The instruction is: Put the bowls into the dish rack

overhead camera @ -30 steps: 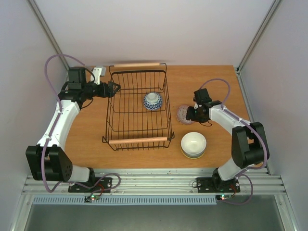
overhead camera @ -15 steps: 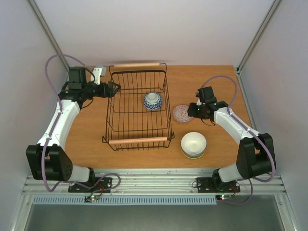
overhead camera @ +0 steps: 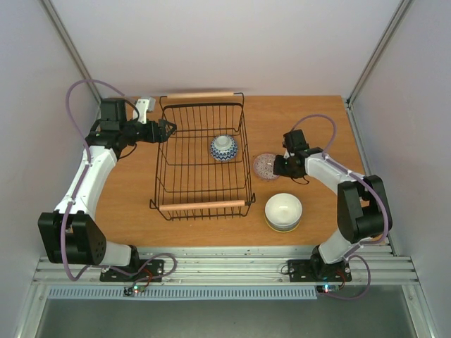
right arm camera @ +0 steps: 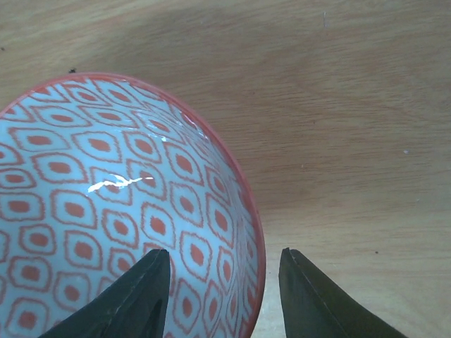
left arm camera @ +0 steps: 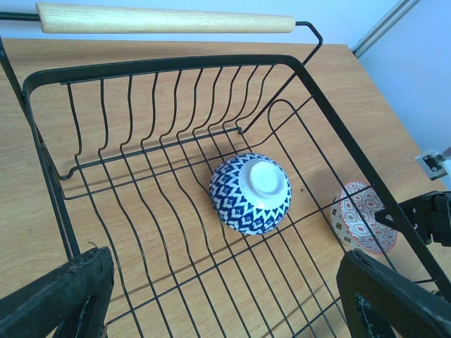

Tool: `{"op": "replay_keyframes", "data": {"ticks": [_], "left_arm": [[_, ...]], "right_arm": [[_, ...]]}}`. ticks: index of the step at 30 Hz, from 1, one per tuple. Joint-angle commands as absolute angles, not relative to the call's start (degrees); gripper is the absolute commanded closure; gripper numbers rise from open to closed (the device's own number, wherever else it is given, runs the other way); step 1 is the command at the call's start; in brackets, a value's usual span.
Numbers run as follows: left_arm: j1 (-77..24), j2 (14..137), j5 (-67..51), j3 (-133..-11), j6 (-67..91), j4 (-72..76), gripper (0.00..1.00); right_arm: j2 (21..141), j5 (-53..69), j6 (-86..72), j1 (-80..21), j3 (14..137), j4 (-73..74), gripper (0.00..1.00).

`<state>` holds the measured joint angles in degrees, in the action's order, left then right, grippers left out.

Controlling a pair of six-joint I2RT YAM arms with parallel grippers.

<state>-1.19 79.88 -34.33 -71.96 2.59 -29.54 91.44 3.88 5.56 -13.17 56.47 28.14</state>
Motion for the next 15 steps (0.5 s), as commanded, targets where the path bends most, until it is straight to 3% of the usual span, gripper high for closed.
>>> {"op": "replay_keyframes", "data": {"ticks": [1,3,8,15], "left_arm": [[-1.2,80.1,-34.9,-71.8,2.8,-27.6,0.13],[-1.2,80.3,-34.9,-71.8,2.7,-27.6,0.13],[-1.2,80.4,-34.8,-71.8,2.7,-27.6,0.13],[-1.2,79.9,-34.8,-71.8,2.6,-27.7,0.13]], "right_arm": [[93.4,3.6,6.1,-12.7,57.3,26.0,0.57],[94.2,4.8,5.9,-12.7,57.2,25.3,0.65],[95.7,6.7,5.9,-12.7,57.4,24.5,0.98],[92.5,2.9,6.4,-12.7,58.3,27.2,0.99]]}}
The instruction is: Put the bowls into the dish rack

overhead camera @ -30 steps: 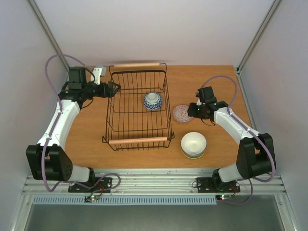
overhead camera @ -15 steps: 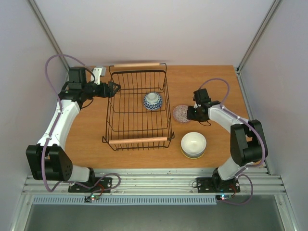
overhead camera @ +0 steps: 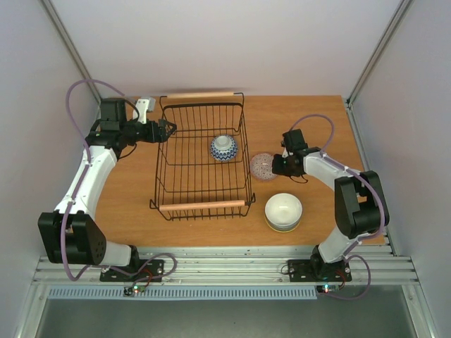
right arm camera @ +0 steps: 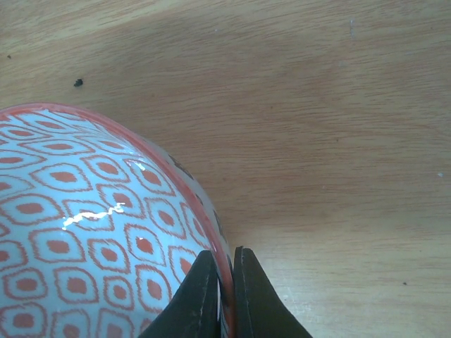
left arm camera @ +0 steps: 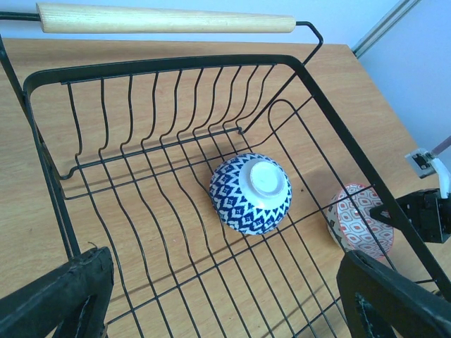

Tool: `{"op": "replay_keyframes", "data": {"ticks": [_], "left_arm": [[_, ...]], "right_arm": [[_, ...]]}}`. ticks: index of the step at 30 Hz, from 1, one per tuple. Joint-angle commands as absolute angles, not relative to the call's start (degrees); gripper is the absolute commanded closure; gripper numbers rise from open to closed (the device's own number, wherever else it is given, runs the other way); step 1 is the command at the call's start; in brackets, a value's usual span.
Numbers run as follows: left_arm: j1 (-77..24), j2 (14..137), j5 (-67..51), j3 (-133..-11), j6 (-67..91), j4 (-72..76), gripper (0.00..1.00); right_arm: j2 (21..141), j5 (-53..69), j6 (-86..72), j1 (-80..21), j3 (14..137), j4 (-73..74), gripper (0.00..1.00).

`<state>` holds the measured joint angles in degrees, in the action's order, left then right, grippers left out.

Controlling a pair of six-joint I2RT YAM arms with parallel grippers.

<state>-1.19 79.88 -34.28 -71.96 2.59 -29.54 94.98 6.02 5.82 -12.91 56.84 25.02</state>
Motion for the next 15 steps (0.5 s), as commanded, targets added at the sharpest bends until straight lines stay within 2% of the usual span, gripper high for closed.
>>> {"op": "replay_keyframes", "data": {"ticks": [1,7,15], "left_arm": [[-1.2,79.9,-34.9,-71.8,2.6,-27.7,0.12],[-1.3,79.8,-35.3,-71.9,2.8,-27.7,0.13],[-1.5,79.6,-36.2,-72.0,2.7,-27.8,0.12]], "right_arm": [[91.4,1.7,6.6,-12.7,58.7,28.1,0.99],[82.9,-6.4,6.6,-12.7,62.7,33.7,0.99],[70.6,-1.9,5.1,-13.8,69.2,35.5,0.99]]}}
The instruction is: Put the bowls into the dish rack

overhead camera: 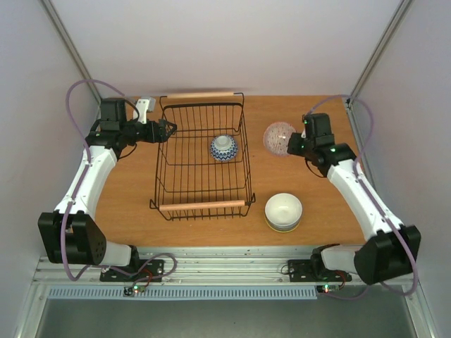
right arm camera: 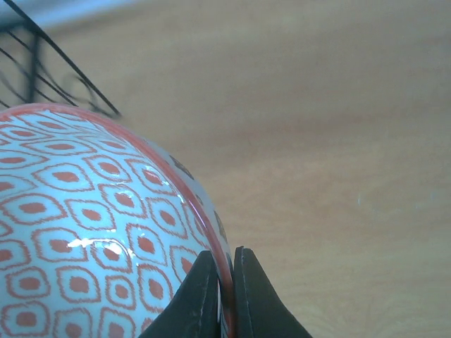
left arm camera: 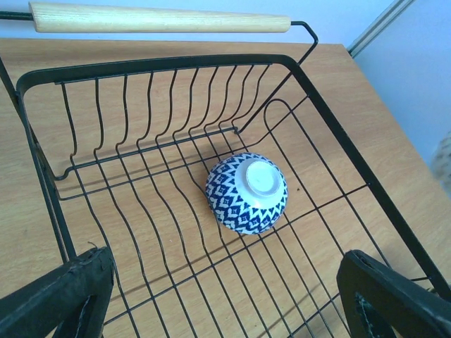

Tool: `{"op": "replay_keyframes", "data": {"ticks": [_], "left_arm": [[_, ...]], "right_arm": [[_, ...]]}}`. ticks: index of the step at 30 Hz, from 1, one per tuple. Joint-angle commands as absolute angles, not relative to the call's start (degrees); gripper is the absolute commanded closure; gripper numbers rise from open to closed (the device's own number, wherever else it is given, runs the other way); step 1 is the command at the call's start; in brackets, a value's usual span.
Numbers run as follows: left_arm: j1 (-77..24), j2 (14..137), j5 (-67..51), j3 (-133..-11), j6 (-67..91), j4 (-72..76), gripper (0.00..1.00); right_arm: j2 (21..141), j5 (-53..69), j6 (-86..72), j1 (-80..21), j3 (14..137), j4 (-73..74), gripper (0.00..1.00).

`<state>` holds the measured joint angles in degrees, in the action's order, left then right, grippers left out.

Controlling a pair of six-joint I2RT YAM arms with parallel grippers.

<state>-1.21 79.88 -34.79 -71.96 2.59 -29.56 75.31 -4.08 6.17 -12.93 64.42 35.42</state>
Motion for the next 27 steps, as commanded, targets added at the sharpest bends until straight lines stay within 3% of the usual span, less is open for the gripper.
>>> {"op": "replay_keyframes", "data": {"ticks": [1,7,14,27], "left_arm": [[-1.5,79.6,-36.3,-72.0,2.8,-27.7,0.13],[-2.2,79.2,-37.1,-72.0,2.8,-27.6,0.12],[-3.0,78.6,-37.4,-71.9,2.5,-27.6,0.12],[-3.6,78.5,-38.0,-71.9,2.0,-27.6,0.12]], "right_arm": [[70.4,-1.5,5.2,-14.5,70.4,35.9,0.99],[73.5,-3.2,6.7,-21.3,76.9,37.7,0.99],[87.1,-9.2,9.7,-34.3,88.3,40.6,0.99],[105.0,-9.6,11.3,-40.4,106.8,44.9,0.99]]}}
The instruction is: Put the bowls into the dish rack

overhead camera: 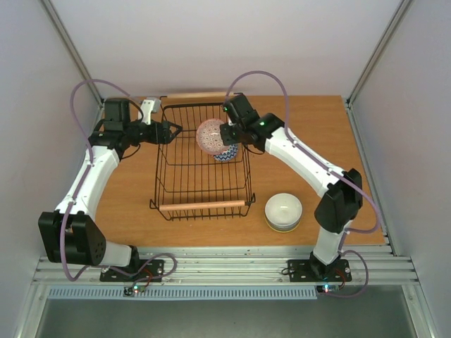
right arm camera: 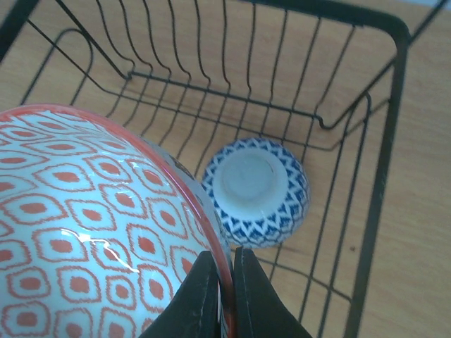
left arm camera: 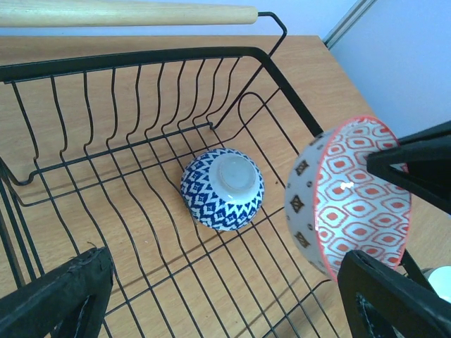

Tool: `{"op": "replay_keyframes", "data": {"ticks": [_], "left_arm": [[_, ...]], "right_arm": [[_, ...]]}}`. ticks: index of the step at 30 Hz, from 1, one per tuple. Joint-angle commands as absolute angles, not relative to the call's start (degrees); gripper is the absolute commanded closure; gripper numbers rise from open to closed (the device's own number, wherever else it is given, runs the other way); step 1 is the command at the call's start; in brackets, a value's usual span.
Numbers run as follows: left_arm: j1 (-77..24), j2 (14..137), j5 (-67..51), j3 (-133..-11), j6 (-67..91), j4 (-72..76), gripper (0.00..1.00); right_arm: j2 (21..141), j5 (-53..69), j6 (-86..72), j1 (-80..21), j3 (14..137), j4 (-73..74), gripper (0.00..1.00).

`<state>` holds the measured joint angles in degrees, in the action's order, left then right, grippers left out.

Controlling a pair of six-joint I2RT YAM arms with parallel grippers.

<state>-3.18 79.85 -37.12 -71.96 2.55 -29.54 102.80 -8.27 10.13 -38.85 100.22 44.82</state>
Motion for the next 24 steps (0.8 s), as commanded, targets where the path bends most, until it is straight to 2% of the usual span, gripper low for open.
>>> {"op": "replay_keyframes", "data": {"ticks": [1,7,17,21,24], "left_arm": [[-3.6,78.5,-38.0,-71.9,1.9,-27.7,0.12],[-3.6,78.3,-37.8,-71.9,1.8,-27.6,0.12],[-3.7,79.1,-37.7,-71.7,2.1,-27.4,0.15],[-3.7,79.3,-37.7,-71.8,2.1,-27.6,0.27],[-3.7,79.4,-37.8,-72.0,2.1,-27.7,0.48]], "right_arm": [[106.2,-9.7,11.3,-40.6,108.6,45.5,0.99],[113.6,-10.1,11.8,-41.9,119.2,49.4,0.99],[115.7,-9.6,13.6,-46.2,126.2,49.5,0.99],[115.7,-10.0,14.3,-47.6,127.8,49.2,0.99],[115.6,-9.8,14.8,-48.2,128.2,48.8,0.99]]}}
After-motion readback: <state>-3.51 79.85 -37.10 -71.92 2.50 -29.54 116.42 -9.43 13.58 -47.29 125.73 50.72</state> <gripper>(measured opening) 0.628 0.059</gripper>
